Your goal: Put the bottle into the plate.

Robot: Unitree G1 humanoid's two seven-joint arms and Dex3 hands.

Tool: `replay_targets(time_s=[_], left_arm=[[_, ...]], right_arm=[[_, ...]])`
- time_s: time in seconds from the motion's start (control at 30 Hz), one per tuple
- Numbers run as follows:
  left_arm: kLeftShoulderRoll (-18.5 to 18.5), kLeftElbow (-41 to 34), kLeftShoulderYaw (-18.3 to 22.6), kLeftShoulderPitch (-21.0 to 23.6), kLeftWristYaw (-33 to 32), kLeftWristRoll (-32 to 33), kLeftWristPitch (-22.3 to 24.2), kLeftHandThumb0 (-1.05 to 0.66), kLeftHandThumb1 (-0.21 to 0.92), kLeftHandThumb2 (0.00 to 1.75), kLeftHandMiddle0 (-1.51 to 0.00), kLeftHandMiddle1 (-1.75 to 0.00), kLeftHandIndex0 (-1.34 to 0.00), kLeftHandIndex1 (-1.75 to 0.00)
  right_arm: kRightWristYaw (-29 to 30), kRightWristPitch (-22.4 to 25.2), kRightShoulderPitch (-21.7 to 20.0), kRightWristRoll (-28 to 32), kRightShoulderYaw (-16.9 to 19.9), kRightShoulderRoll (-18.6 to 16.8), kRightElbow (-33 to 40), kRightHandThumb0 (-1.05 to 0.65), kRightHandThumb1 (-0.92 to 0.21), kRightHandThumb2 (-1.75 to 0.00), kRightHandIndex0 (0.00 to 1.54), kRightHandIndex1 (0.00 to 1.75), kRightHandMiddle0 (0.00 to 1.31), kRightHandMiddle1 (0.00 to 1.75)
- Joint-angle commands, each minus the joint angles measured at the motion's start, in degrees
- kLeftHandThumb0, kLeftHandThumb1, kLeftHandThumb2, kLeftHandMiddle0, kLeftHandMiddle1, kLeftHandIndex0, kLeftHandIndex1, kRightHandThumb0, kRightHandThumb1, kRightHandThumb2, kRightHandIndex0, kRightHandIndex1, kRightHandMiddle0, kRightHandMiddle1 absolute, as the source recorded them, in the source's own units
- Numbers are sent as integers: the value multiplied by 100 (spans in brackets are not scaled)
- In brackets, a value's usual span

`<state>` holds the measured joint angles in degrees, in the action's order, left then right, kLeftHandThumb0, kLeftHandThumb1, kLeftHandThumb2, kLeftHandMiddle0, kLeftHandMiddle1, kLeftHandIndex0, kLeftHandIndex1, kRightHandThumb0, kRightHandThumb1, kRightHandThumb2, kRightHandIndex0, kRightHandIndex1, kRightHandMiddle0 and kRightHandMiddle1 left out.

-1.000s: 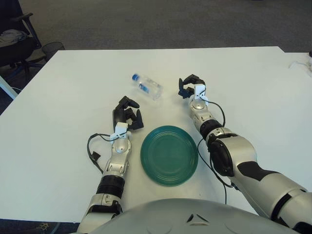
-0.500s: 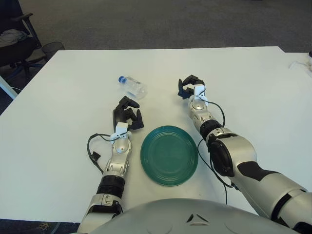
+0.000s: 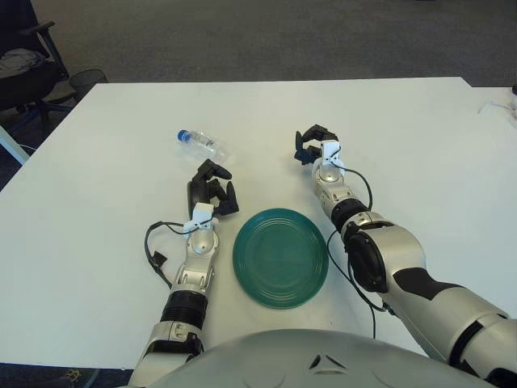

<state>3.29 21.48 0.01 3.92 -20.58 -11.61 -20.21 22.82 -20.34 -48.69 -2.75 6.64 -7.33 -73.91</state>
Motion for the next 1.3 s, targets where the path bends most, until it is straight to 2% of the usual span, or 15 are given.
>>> replay_targets(time_s=[0.0,0.3,0.43,0.53,0.63,0.7,0.9,1.03,1.2,1.27], left_arm=[[-5,152,-19,-150,18,-33,209,-56,11,157,-128,-175,-78,-175],[17,93,-28,-166,-6,-67,323,-55,12,156,-128,-175,-77,-175],[36,27,-48,-189,-25,-102,413,-55,12,156,-128,-175,-77,-175],[47,-19,-60,-203,-37,-116,469,-55,12,156,-128,-175,-77,-175],[38,-23,-61,-203,-35,-112,467,-55,12,156,-128,-175,-77,-175],[30,-17,-58,-200,-28,-105,462,-55,12,156,-128,-175,-77,-175],[16,8,-52,-196,33,-44,382,-55,12,155,-128,-175,-77,-175],[12,23,-50,-171,6,-64,381,-55,12,155,-128,-175,-77,-175],[7,19,-34,-141,5,-53,417,-55,12,155,-128,-175,-77,-175],[-5,16,-24,-127,24,-41,446,-55,13,155,-128,-175,-77,-175]], right_arm=[[-68,-23,-83,108,62,-437,-23,-7,-36,-122,121,175,97,175],[-372,-30,-3,269,226,-431,21,-7,-35,-122,121,175,97,175],[-548,-205,182,430,328,-390,153,-7,-35,-122,121,175,97,175],[-764,-513,556,469,299,-299,428,-6,-34,-123,121,175,97,175],[-1201,-989,1235,481,161,-158,1041,-6,-34,-123,121,175,98,175],[-1408,-1123,1519,485,101,-84,1329,-6,-34,-123,122,175,98,175],[-1989,-1121,2051,535,26,161,1961,-6,-33,-123,122,175,98,175],[-2394,-1080,2548,688,57,309,2637,-6,-33,-123,122,175,97,175],[-2514,-907,3106,749,47,363,3404,-7,-34,-123,123,175,96,175],[-2464,-765,3450,713,24,371,3962,-7,-34,-123,123,175,96,175]])
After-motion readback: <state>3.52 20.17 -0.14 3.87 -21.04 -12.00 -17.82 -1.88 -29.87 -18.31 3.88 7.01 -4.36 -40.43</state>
